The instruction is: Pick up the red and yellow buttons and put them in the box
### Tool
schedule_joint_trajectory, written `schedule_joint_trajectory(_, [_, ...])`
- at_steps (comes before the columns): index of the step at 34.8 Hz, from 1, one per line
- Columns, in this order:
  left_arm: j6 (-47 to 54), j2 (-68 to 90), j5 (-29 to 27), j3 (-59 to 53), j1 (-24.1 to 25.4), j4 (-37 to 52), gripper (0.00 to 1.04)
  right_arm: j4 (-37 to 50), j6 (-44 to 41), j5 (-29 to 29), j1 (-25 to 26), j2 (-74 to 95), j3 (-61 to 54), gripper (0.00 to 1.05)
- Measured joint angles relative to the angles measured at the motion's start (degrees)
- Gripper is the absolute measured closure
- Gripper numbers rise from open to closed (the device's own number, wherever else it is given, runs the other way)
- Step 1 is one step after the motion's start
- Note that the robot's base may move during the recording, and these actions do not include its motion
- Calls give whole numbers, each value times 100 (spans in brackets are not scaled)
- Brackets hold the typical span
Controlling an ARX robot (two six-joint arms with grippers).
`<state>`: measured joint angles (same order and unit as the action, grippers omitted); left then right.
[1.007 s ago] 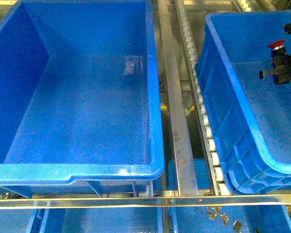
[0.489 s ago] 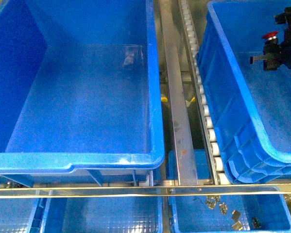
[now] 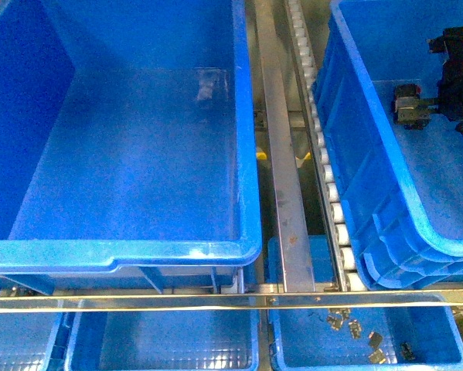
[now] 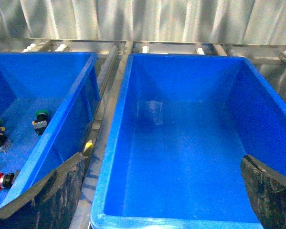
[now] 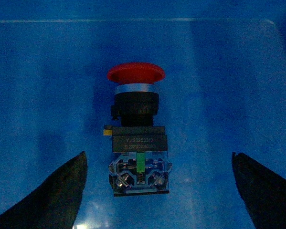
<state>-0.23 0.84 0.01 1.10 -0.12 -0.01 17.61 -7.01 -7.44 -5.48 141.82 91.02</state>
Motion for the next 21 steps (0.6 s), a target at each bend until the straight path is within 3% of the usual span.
schedule_joint_trajectory(1, [0,0,0,0,0,0,8,76,24,11,7,-2,-24,6])
schedule_joint_trajectory(9, [0,0,0,0,0,0,8,723,59,195,44,-503,-767,7])
schedule_joint_trajectory(15, [0,0,0,0,0,0,8,1718,-109,708,151,-1878,-2485,7])
schedule_joint_trajectory(21, [0,0,0,0,0,0,8,2374,66,859,269,-3084,-4251,7])
